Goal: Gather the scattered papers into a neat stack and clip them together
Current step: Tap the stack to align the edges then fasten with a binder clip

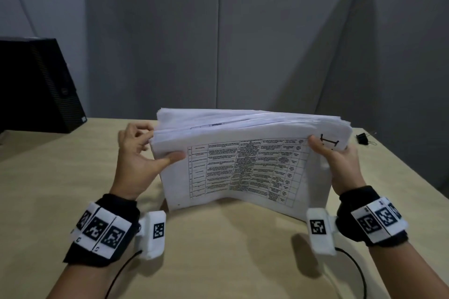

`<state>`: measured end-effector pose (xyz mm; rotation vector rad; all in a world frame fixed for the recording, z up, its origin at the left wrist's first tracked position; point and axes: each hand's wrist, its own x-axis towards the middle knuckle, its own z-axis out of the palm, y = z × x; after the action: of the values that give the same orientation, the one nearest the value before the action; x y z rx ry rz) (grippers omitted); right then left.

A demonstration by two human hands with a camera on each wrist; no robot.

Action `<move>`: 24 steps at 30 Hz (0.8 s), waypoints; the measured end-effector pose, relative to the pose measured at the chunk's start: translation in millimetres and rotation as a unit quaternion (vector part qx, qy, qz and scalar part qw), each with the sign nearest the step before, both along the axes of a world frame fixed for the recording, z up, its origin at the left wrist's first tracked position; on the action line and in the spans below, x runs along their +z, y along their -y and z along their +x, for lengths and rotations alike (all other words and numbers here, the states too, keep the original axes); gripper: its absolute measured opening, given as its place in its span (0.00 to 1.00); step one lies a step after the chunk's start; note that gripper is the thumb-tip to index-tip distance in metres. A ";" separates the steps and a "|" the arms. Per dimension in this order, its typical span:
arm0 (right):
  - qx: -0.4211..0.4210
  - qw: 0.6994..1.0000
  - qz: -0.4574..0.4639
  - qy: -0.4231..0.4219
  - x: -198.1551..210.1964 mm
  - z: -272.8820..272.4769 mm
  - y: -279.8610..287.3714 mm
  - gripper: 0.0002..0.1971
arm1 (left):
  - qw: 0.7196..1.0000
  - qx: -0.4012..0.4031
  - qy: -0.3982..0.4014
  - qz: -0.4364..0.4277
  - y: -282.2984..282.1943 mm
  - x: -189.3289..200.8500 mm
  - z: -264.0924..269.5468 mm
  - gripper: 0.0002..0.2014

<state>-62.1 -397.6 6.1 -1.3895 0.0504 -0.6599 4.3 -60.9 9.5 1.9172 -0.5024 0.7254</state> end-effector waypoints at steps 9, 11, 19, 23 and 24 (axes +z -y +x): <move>0.013 1.000 -0.001 -0.001 -2.6 -1.8 2.0 0.35 | 0.974 -0.144 -0.124 -0.126 15.0 -21.3 -10.3 0.20; 0.023 1.000 -0.004 0.002 -2.5 -3.7 2.5 0.32 | 0.945 -0.220 -0.189 -0.148 15.6 -21.3 -9.9 0.21; 0.002 1.000 -0.008 0.026 -10.8 -4.2 -3.0 0.13 | 0.962 -0.036 -0.202 -0.178 23.5 -11.2 0.2 0.12; -0.006 0.999 -0.030 0.015 -10.5 -2.3 -0.6 0.07 | 0.924 -0.161 -0.343 -0.054 -2.9 -17.2 10.4 0.39; -0.005 0.999 -0.033 0.014 -10.2 -1.4 0.9 0.04 | 0.916 -0.193 -0.351 -0.039 -8.7 -18.5 12.5 0.41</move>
<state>-63.5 -398.5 -4.1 -1.4433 0.0124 -0.6945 16.8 -52.2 -9.0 1.7749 -0.3628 -0.2081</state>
